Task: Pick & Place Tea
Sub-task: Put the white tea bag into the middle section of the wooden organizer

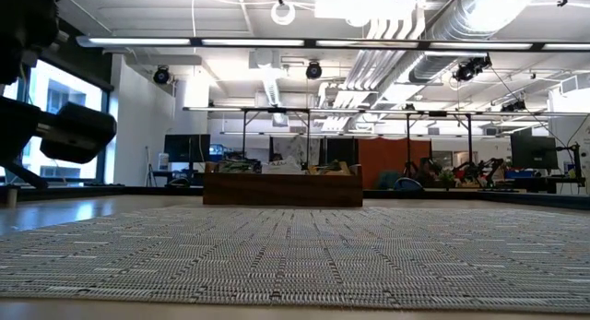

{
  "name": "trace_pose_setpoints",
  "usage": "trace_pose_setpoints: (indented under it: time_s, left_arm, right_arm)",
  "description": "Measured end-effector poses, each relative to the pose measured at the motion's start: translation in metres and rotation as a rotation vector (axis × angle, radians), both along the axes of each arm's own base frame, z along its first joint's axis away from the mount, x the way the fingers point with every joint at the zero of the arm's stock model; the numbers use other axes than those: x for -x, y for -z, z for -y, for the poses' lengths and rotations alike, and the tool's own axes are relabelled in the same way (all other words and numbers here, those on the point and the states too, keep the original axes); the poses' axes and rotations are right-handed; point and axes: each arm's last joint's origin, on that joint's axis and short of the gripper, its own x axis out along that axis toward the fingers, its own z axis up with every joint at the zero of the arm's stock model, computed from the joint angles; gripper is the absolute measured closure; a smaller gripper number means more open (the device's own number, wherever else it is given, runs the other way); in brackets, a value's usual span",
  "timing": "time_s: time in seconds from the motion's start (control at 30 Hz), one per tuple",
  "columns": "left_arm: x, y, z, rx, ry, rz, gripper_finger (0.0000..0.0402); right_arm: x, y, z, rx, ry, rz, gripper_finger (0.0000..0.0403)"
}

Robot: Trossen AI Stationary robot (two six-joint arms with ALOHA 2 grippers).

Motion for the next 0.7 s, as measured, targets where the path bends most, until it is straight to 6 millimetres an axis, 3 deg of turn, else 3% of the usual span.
trace_pose_setpoints:
  time_s: [0.23,0.33,0.53,0.7]
  left_arm:
    - [0.000,0.002,-0.001,0.005,-0.142,-0.037,0.0391]
    - [-0.001,0.001,-0.002,0.020,-0.186,-0.033,0.0388]
    - [0.001,-0.025,-0.007,0.012,-0.320,0.003,0.0399]
    - [0.005,-0.070,-0.016,-0.009,-0.473,0.213,0.0400]
  right_arm:
    - [0.000,0.000,0.000,0.005,-0.002,-0.001,0.0391]
    - [0.000,0.000,0.000,0.005,-0.003,0.000,0.0391]
    - [0.000,0.000,0.000,0.004,-0.004,0.002,0.0391]
    - [0.000,-0.001,0.000,-0.014,0.000,0.013,0.0391]
